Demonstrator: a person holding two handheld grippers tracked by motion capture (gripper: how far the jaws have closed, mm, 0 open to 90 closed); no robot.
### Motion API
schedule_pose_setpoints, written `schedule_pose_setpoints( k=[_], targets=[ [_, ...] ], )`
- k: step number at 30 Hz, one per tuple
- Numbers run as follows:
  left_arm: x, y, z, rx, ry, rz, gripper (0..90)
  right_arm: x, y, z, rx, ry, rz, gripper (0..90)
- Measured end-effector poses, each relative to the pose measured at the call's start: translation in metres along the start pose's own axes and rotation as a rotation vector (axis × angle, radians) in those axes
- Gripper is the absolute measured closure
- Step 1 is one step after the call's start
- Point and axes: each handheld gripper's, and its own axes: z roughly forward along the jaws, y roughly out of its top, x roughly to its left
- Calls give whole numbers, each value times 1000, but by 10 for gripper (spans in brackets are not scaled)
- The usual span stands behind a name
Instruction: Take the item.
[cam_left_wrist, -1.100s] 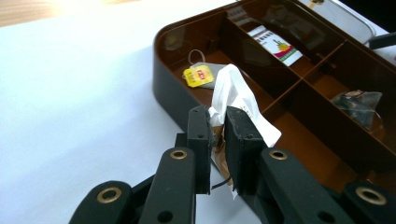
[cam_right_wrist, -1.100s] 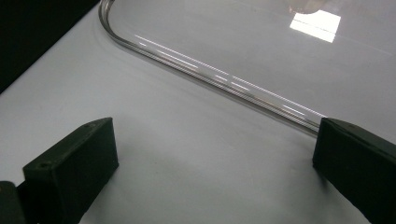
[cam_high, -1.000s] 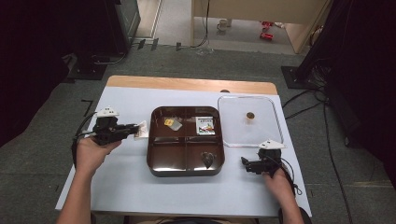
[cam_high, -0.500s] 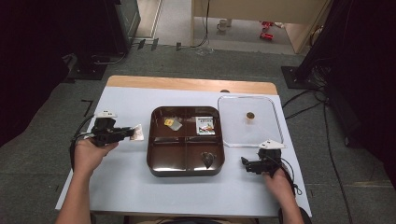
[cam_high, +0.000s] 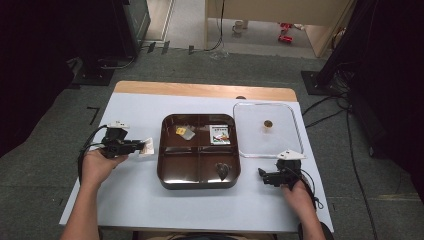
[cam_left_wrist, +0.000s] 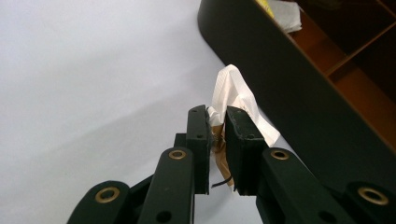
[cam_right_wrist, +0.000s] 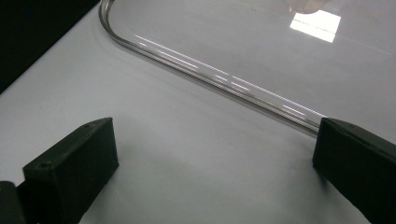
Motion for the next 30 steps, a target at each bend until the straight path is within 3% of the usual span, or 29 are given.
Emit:
schedule_pose_setpoints(
  k=[6, 12, 15, 24, 30],
  targets=[
    [4, -2, 4, 24, 4, -15, 784, 0, 0, 0, 0, 0, 0, 0],
    [7, -4, 5, 31, 6, -19, 673, 0, 0, 0, 0, 0, 0, 0],
    [7, -4, 3, 5, -4, -30, 626, 0, 0, 0, -1, 0, 0, 0],
    [9, -5, -11, -80, 4, -6, 527, 0, 0, 0, -1, 0, 0, 0],
    [13, -8, -18, -130, 12, -21, 474, 0, 0, 0, 0, 0, 0, 0]
  ],
)
